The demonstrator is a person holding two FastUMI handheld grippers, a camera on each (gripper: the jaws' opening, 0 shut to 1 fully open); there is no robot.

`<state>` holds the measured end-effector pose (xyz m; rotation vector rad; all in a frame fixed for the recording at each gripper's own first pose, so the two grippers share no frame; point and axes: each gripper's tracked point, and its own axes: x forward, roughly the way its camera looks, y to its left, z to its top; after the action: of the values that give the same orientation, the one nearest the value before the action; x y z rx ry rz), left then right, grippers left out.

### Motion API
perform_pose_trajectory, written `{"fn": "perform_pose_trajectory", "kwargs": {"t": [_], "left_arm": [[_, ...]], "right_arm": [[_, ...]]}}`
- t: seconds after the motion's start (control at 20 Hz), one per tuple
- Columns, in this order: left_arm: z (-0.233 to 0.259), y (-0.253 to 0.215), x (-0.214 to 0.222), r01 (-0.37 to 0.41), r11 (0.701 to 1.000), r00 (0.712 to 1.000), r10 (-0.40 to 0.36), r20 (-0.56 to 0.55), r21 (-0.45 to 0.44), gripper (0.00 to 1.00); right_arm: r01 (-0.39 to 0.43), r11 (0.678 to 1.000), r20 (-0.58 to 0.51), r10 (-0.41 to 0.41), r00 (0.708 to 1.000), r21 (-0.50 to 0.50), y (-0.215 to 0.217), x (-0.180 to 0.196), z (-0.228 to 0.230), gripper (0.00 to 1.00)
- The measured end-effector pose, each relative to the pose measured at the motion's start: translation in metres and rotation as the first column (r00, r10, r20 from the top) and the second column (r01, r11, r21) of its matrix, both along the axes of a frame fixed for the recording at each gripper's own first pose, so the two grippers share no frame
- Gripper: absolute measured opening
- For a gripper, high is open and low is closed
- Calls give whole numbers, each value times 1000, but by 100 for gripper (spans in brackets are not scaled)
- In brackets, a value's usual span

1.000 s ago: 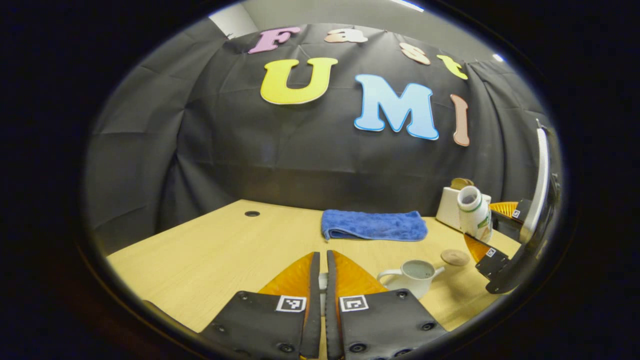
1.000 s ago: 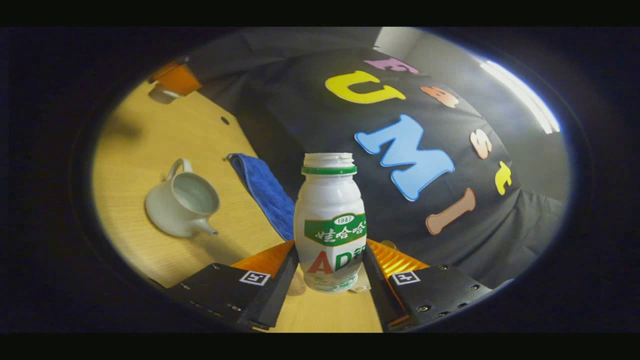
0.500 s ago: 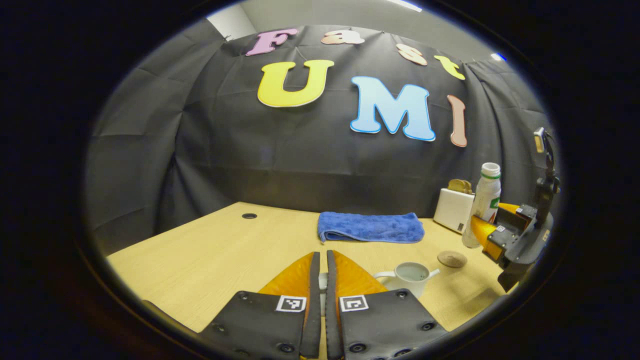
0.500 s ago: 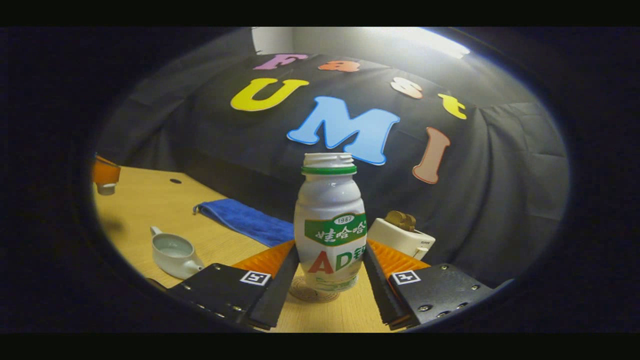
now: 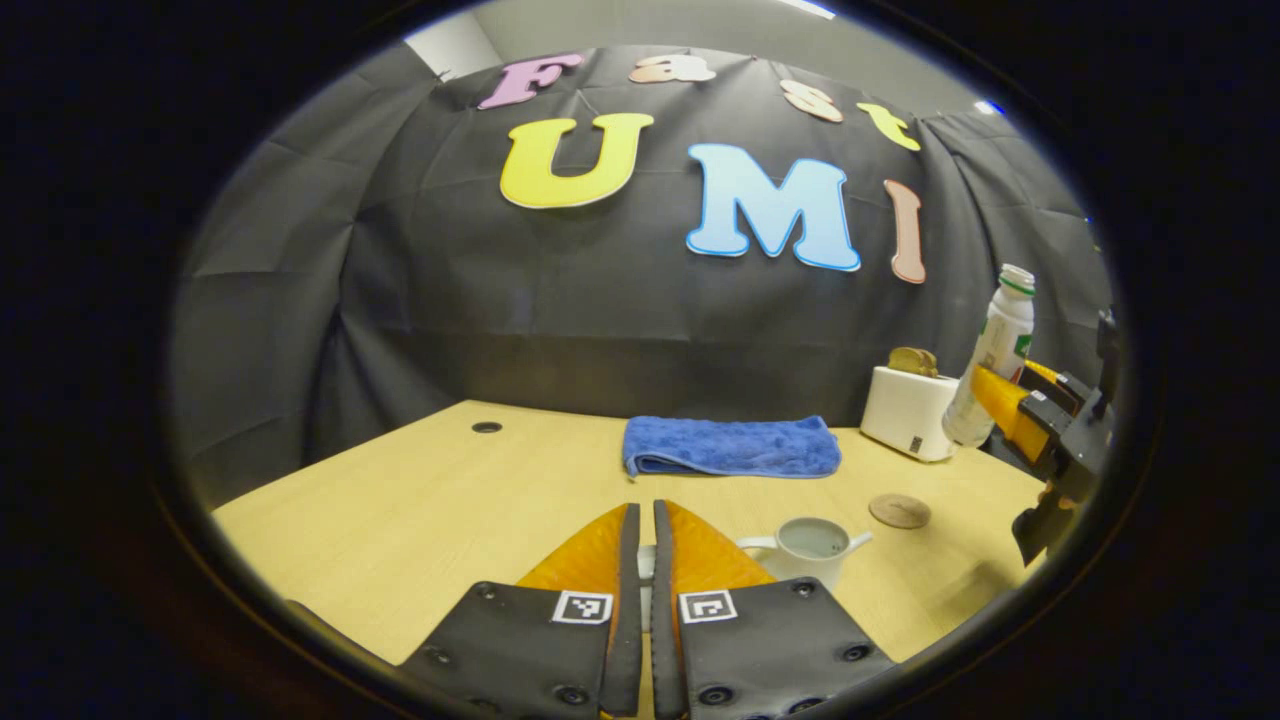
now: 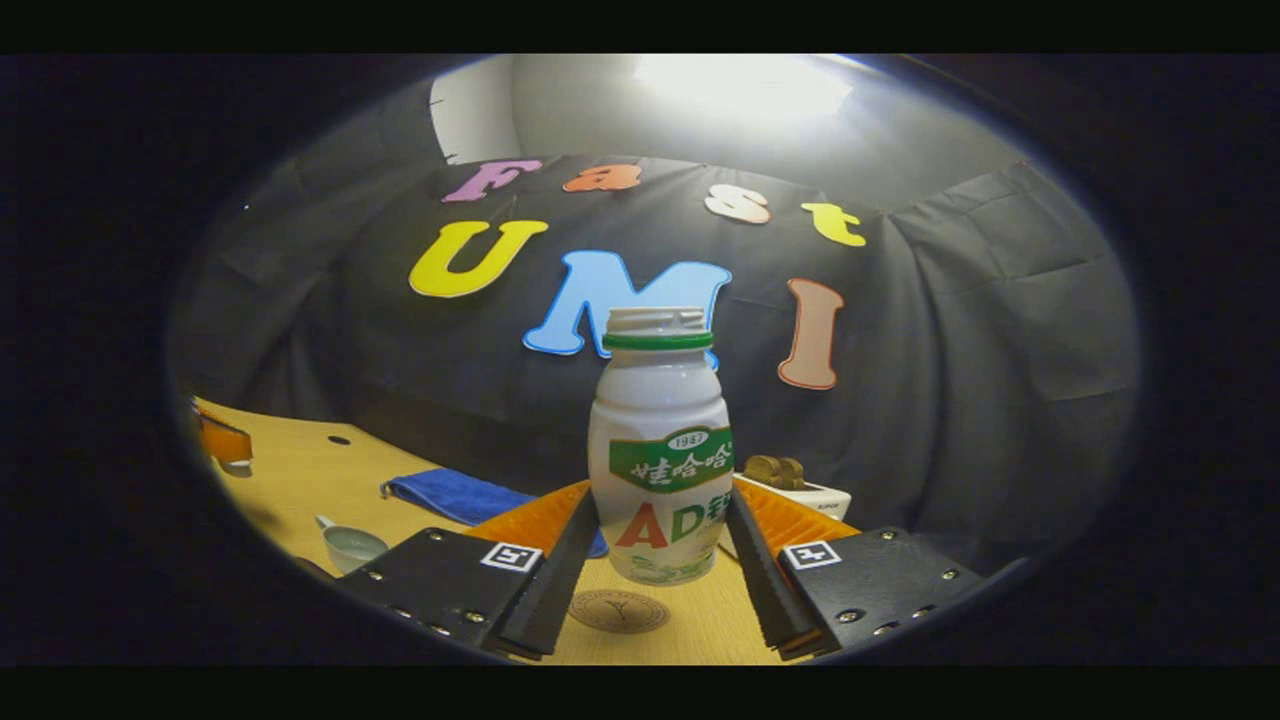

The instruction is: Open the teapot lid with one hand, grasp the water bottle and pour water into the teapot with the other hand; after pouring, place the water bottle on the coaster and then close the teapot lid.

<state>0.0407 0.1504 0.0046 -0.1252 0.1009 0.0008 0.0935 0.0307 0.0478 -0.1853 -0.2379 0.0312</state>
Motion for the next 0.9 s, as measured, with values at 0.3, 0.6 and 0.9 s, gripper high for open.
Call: {"fn": "perform_pose_trajectory", "kwargs": {"t": [0.3, 0.6, 0.9], "left_arm": [[6, -17, 5, 11, 1000, 1000, -11, 11, 26, 10], [15, -53, 21, 58, 998, 998, -58, 21, -11, 14], [22, -91, 41, 112, 993, 993, -112, 22, 25, 14]], "right_arm": [[-15, 999, -36, 16, 999, 34, -7, 0, -13, 73], [-7, 998, -52, 10, 999, 56, -11, -4, -13, 73], [-8, 997, -42, 12, 999, 76, -16, -8, -6, 73]]}}
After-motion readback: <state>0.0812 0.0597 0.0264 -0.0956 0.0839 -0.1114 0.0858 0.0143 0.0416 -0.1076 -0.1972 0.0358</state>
